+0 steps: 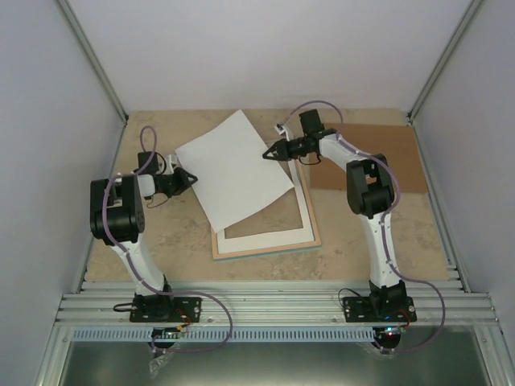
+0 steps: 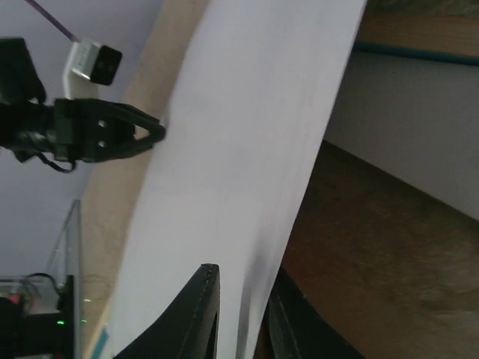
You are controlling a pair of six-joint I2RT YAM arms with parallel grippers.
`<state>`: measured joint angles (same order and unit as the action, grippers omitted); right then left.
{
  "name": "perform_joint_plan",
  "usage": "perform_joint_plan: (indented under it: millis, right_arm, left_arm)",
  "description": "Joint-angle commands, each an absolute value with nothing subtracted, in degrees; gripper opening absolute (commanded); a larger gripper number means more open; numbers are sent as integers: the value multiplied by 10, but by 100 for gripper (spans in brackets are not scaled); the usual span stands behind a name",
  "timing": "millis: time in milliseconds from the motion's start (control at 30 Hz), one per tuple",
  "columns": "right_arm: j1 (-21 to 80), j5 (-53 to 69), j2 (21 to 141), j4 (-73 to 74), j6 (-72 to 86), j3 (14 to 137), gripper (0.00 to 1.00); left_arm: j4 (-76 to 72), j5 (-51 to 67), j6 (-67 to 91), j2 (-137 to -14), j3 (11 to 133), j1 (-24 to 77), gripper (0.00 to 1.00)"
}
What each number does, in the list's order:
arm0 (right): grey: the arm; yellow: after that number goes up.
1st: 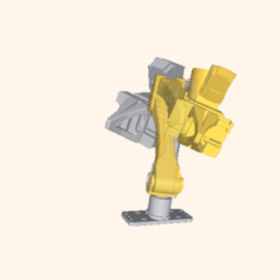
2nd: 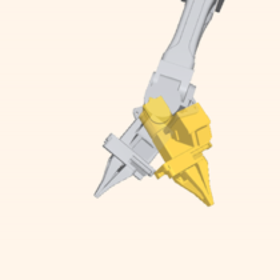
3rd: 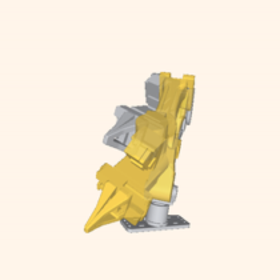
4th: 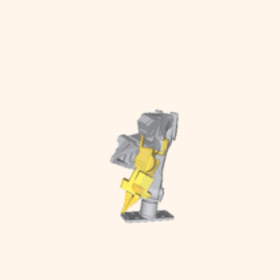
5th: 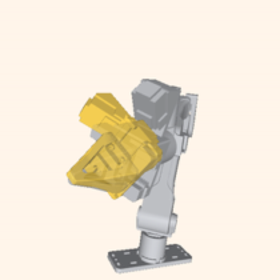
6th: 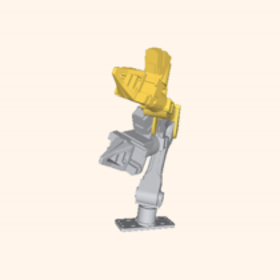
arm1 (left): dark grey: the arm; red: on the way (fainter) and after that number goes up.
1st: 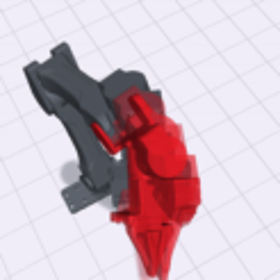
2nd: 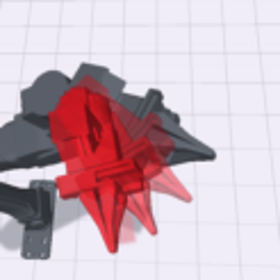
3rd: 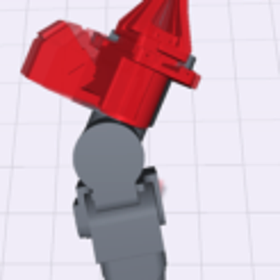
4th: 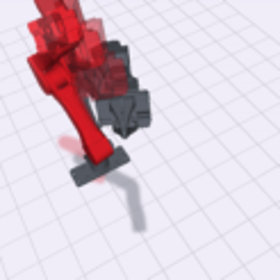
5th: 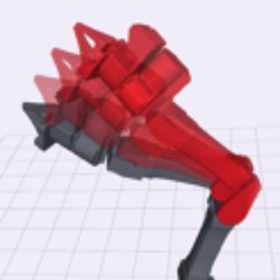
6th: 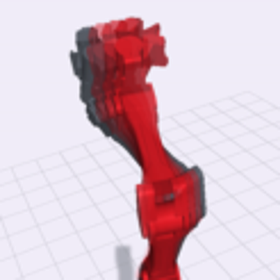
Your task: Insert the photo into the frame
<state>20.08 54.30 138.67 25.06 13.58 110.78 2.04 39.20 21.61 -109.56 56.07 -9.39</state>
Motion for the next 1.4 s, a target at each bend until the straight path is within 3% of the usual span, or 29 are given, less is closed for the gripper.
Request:
perform_joint_plan:
  millis: [0,133,400,500,867,1367]
  right_arm:
    - [202,593,1353,228,155,1091,16]
    - [193,603,1331,227,158,1071,2]
    - [161,620,1252,274,123,971,0]
    - [148,616,1230,310,88,939,1]
    - [104,604,1187,402,-58,846,16]
    - [96,582,1189,445,-123,820,16]
  left_arm:
    - [33,392,202,-1098,557,-93,26]
    - [35,413,208,-1067,550,-93,17]
    - [102,460,183,-980,560,-44,0]
    - [123,467,178,-967,564,-23,0]
    - [174,463,119,-1033,624,-6,0]
    - [174,441,101,-1078,631,31,0]
